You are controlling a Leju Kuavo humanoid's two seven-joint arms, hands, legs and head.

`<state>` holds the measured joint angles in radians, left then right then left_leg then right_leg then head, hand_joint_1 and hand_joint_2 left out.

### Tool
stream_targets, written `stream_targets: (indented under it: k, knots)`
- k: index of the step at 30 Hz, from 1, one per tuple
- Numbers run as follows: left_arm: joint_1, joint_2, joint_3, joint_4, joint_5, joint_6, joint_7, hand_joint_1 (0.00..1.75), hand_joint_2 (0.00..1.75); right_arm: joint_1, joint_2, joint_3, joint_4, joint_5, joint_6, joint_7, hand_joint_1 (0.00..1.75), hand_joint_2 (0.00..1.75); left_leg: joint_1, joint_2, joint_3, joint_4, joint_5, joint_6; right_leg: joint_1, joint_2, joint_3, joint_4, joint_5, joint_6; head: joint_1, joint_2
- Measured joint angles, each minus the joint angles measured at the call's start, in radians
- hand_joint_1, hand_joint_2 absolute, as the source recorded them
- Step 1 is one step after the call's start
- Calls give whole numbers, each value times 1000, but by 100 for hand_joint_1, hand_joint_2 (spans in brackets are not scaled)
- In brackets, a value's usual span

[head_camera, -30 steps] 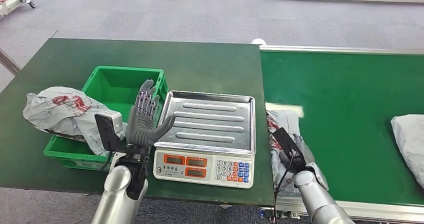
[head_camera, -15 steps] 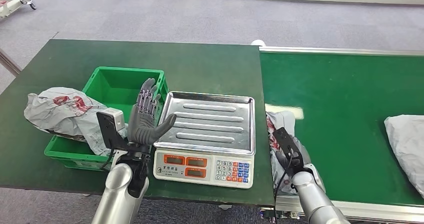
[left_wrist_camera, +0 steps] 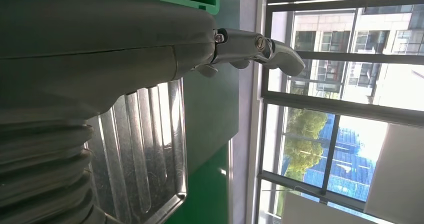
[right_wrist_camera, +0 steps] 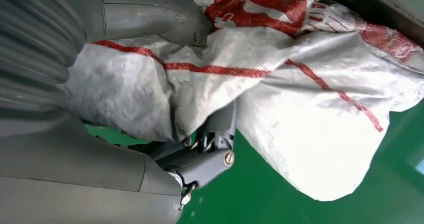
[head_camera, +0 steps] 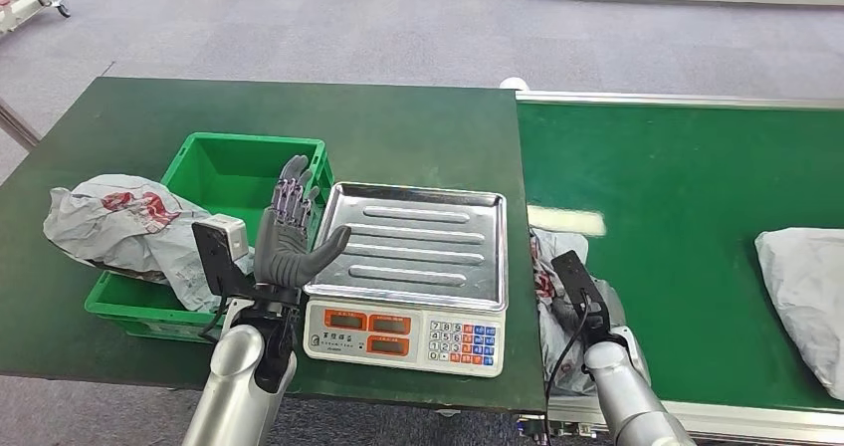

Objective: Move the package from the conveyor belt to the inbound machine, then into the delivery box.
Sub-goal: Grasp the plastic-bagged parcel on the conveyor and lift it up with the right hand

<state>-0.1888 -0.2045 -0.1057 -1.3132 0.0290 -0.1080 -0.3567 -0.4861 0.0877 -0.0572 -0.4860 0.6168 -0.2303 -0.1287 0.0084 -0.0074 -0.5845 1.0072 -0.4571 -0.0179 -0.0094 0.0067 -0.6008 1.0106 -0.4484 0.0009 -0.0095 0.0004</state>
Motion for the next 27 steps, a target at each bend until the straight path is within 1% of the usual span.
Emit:
stream_targets:
  k: [15,18,21,27]
  knots:
    - [1,0,0,0,-3,3,-8,0,175,-13,-2,0,-3,9,-1,1,175,175,0,0,-1,0,0,0,0,0,0,0,0,0,0,0]
    - [3,1,0,-4,-4,4,-9,0,175,-13,-8,0,-25,10,-12,-16,175,175,0,0,-2,0,0,0,0,0,-1,0,0,0,0,0]
    - [17,2,0,-17,-9,15,-15,0,175,3,-15,1,-128,24,-15,-33,175,175,0,0,-3,0,0,0,-1,0,-2,0,0,0,0,0]
    - [48,3,3,-42,-26,21,-33,0,175,25,-40,28,-427,49,8,3,175,175,0,-1,-5,0,0,0,-1,0,-4,0,0,0,0,0]
